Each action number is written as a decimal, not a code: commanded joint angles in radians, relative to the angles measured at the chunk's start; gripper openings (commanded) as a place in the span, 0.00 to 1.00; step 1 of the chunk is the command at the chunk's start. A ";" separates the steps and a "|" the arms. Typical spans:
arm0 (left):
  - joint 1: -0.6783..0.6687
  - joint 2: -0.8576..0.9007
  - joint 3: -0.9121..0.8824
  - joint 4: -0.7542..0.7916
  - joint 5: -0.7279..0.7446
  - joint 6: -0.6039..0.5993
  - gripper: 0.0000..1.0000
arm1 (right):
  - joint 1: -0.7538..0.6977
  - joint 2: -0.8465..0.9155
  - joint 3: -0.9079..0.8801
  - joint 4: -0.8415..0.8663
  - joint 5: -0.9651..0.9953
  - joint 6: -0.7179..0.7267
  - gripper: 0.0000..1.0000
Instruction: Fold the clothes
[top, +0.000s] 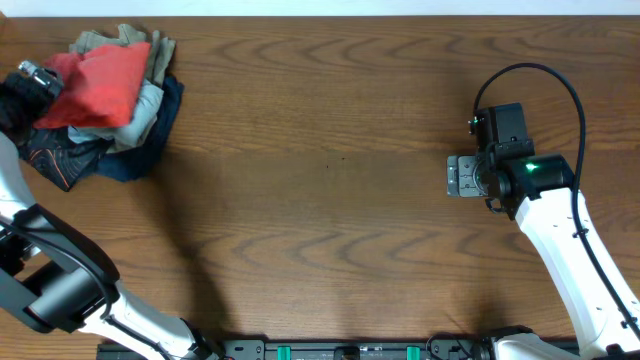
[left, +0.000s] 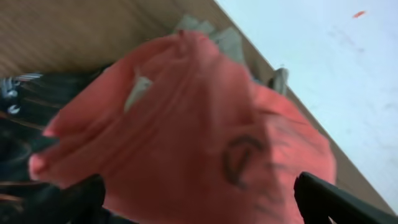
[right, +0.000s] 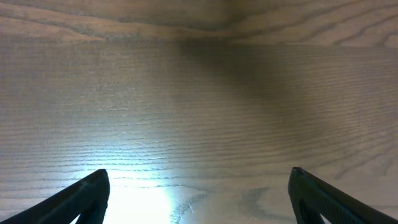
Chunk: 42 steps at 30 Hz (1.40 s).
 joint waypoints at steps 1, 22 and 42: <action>-0.001 -0.005 0.007 -0.015 -0.014 0.005 0.98 | -0.002 -0.017 0.012 0.006 0.007 -0.010 0.91; -0.497 -0.005 0.007 -0.370 -0.619 0.133 0.98 | -0.058 0.082 0.011 0.178 -0.442 0.092 0.99; -0.789 -0.006 0.007 -0.716 -0.387 0.092 0.98 | -0.169 0.132 0.011 -0.040 -0.510 0.066 0.99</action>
